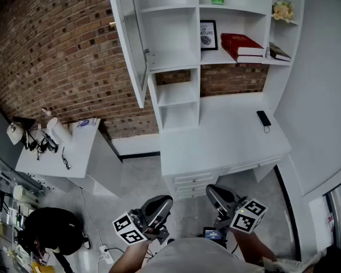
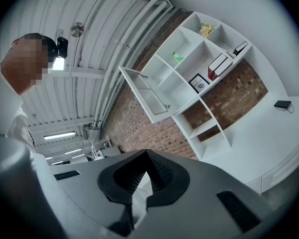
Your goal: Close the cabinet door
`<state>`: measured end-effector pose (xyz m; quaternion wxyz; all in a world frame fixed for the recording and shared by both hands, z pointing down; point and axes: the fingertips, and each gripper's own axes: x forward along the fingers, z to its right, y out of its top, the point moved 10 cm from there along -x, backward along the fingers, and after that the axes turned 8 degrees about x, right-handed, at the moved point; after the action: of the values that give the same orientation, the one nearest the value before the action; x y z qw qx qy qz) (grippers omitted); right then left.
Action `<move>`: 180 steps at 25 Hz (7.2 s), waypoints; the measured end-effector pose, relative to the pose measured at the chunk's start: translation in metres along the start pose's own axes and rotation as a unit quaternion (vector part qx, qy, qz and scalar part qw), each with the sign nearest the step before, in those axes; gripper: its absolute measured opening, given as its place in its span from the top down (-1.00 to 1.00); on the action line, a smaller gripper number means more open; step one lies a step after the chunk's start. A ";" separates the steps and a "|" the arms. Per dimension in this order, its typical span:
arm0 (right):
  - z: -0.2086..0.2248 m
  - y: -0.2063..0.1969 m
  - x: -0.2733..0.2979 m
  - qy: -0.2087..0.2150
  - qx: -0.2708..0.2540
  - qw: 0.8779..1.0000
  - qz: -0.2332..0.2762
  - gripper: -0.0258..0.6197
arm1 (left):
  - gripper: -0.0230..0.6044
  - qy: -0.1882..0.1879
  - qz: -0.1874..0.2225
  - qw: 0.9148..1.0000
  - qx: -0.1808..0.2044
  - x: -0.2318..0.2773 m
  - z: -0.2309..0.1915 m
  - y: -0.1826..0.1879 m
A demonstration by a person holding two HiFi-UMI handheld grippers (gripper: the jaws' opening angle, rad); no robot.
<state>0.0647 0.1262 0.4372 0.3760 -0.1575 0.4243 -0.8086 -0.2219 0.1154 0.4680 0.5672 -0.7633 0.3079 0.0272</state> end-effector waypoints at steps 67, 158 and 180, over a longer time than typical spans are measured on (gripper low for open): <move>0.085 0.070 0.074 0.012 -0.098 0.995 -0.003 0.83 | 0.86 0.062 0.036 0.997 0.038 0.060 -0.082 0.015; -0.071 0.262 0.331 0.080 -0.429 0.889 0.136 0.63 | 0.85 -0.034 0.131 0.916 0.377 0.192 -0.201 0.380; -0.102 0.264 0.368 0.104 -0.462 0.869 0.140 0.54 | 0.55 -0.102 0.129 0.928 0.333 0.244 -0.221 0.441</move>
<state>-0.1144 -0.1832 0.1403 0.3230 -0.1670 0.8040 -0.4704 -0.3128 -0.2603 0.0766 0.8088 -0.4774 0.3354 0.0734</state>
